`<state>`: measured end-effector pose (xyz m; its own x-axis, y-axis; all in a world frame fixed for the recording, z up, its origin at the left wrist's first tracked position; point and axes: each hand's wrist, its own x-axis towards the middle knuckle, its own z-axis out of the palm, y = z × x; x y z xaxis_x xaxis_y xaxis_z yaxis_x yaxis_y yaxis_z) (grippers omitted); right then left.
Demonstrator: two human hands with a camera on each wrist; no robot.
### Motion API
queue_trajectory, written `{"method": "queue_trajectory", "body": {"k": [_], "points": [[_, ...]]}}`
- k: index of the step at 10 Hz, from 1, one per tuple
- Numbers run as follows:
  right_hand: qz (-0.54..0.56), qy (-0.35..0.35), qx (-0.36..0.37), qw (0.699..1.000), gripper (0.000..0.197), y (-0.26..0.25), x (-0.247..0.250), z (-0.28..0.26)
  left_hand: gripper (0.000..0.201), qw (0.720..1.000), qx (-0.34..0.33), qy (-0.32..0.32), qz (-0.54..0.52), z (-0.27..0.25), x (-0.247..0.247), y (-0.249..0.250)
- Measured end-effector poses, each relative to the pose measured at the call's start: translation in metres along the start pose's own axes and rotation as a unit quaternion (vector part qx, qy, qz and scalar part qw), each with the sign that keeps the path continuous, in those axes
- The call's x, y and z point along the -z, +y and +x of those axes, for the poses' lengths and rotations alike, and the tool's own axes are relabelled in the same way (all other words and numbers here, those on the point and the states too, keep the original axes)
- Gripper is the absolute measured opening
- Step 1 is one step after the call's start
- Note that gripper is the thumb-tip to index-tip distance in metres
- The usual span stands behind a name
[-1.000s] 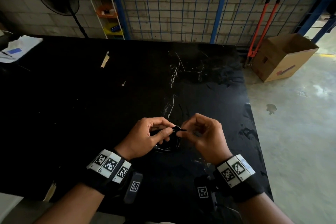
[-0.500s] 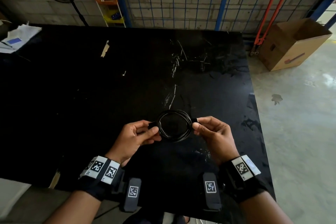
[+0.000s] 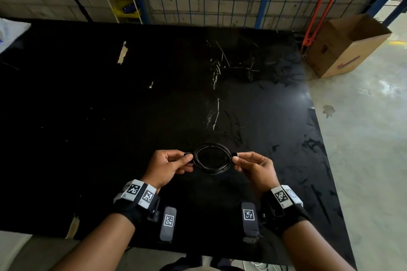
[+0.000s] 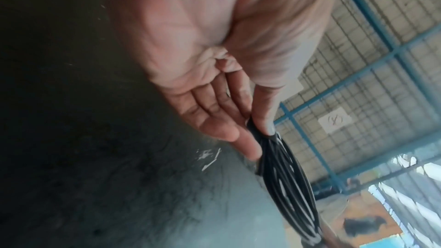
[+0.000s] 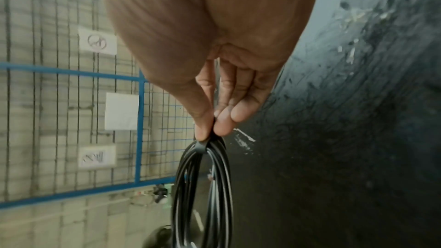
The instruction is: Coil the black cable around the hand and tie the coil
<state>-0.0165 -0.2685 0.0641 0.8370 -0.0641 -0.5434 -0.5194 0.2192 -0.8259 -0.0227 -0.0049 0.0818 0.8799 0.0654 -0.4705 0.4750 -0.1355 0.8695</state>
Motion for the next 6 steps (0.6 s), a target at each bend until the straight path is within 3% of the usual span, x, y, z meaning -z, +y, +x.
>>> {"method": "queue_trajectory", "body": {"k": [1,3,5,6], "points": [[-0.077,0.037,-0.036,0.996,0.011,0.020,-0.007,0.025,0.016,0.999,0.008,0.030,0.024,0.024,-0.005,-0.019],[-0.218,0.133,-0.095,0.962,0.012,0.062,-0.016,0.073,0.011,0.996,0.056,0.026,0.071,0.077,-0.020,-0.058],[-0.244,0.122,-0.088,0.958,0.033,0.069,-0.027,0.092,0.062,0.985,0.065,-0.062,0.150,0.102,-0.013,-0.062],[-0.269,0.123,-0.075,0.952,0.034,0.070,-0.021,0.092,0.064,0.968,0.042,-0.058,0.240,0.104,0.005,-0.064]]}}
